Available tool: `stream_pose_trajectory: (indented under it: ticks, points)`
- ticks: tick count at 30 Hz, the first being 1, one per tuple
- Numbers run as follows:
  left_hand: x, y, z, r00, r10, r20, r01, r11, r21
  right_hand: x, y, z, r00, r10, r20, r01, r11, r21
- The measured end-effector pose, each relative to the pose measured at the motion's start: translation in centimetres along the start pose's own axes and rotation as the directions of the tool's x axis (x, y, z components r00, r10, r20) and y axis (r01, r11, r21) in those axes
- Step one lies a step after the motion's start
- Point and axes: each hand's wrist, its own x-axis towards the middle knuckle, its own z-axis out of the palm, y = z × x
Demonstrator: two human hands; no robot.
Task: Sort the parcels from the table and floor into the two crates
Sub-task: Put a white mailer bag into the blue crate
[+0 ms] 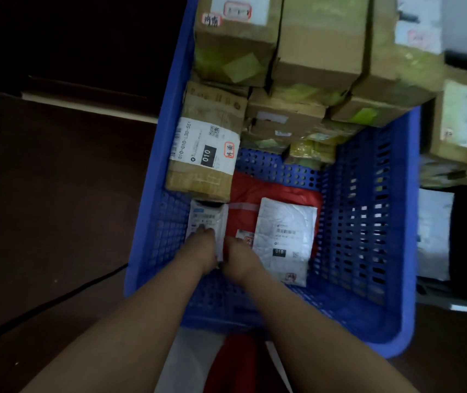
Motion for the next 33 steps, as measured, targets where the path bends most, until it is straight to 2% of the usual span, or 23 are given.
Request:
stream_pose_trajectory:
  ticks: [1,5,11,16,22,24,30,33]
  points:
    - [-1.1,0.4,-0.5,0.999,-0.014,-0.035,0.012,0.999,-0.052,-1.3,-0.3,-0.9,0.999,0.010,-0.041,-0.010,1.000,-0.001]
    - [-6.3,3.0,-4.1,0.996,0.065,-0.059,-0.069,0.995,-0.072,-7.2,-2.1,-4.9,0.986,0.005,-0.164,-0.010,1.000,-0.029]
    - [-14.0,9.5,-9.6,0.961,0.174,-0.215,-0.164,0.984,0.065,-16.3,-3.8,-10.8,0.953,-0.010,-0.304,-0.024,0.994,-0.107]
    - [-19.5,16.6,-12.2,0.913,0.257,-0.316,-0.204,0.960,0.193,-24.4,-1.5,-15.1,0.900,-0.030,-0.435,-0.032,0.990,-0.136]
    - [-26.7,29.5,-11.8,0.816,0.429,-0.387,-0.279,0.879,0.387,-36.1,6.5,-20.0,0.803,-0.033,-0.595,-0.080,0.983,-0.163]
    - [-28.9,34.3,-10.8,0.784,0.490,-0.380,-0.304,0.838,0.454,-40.2,10.1,-21.3,0.769,-0.007,-0.639,-0.117,0.982,-0.151]
    - [-35.4,50.0,-6.1,0.649,0.680,-0.341,-0.410,0.691,0.596,-52.7,22.8,-23.5,0.610,0.107,-0.785,-0.227,0.973,-0.045]
    - [-37.4,55.6,-3.3,0.629,0.717,-0.301,-0.431,0.644,0.632,-57.4,28.2,-23.6,0.567,0.164,-0.807,-0.270,0.963,0.006]
